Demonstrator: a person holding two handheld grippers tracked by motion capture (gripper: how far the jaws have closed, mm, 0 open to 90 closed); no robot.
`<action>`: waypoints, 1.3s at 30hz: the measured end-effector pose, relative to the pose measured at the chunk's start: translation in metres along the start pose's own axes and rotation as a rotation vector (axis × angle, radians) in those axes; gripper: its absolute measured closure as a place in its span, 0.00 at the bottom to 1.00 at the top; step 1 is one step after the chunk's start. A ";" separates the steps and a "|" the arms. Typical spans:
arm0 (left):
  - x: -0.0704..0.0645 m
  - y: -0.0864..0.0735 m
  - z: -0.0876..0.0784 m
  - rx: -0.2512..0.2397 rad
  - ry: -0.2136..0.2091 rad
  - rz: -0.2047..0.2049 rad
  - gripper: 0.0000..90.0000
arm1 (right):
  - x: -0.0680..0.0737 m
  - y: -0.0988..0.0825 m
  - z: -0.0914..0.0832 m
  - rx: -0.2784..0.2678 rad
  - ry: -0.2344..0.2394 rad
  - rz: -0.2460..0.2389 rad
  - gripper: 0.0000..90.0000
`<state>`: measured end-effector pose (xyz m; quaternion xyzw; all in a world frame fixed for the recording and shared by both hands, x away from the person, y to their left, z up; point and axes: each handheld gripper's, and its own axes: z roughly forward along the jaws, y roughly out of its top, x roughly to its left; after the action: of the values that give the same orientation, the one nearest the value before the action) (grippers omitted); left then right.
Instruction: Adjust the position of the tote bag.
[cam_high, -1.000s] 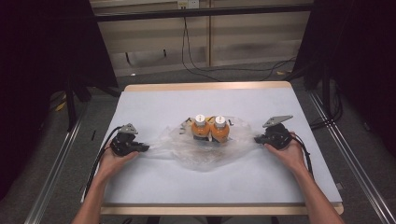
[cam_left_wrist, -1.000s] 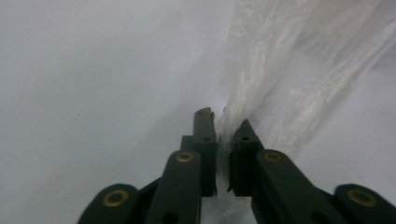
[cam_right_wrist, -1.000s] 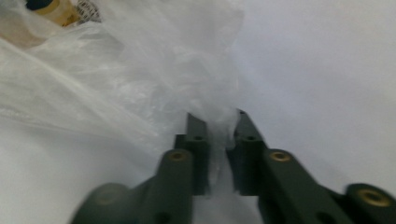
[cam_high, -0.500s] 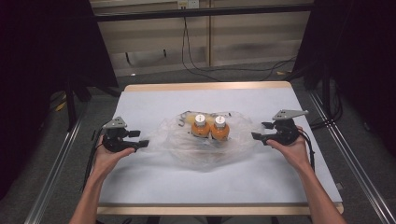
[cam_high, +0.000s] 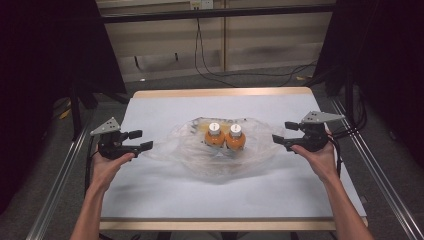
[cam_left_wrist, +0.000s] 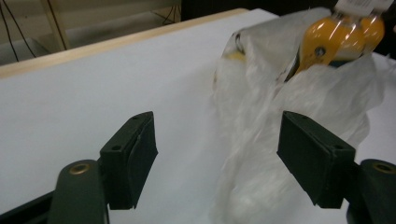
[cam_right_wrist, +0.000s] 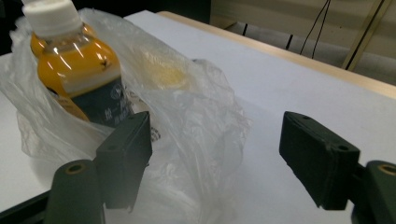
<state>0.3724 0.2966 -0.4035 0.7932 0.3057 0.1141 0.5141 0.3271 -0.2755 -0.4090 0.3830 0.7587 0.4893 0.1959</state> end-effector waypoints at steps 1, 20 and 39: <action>-0.002 0.002 -0.002 -0.004 0.009 0.001 0.30 | 0.001 0.002 -0.001 -0.009 0.000 0.001 0.27; -0.035 0.036 0.037 0.059 -0.098 0.129 0.71 | 0.032 0.049 0.014 -0.036 0.137 -0.109 0.68; -0.073 0.071 0.136 0.324 -0.192 0.319 0.99 | 0.041 0.055 0.083 0.336 0.226 -0.230 1.00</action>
<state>0.4086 0.1306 -0.3914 0.9108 0.1404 0.0673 0.3825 0.3784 -0.1826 -0.3936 0.2640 0.8852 0.3703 0.0975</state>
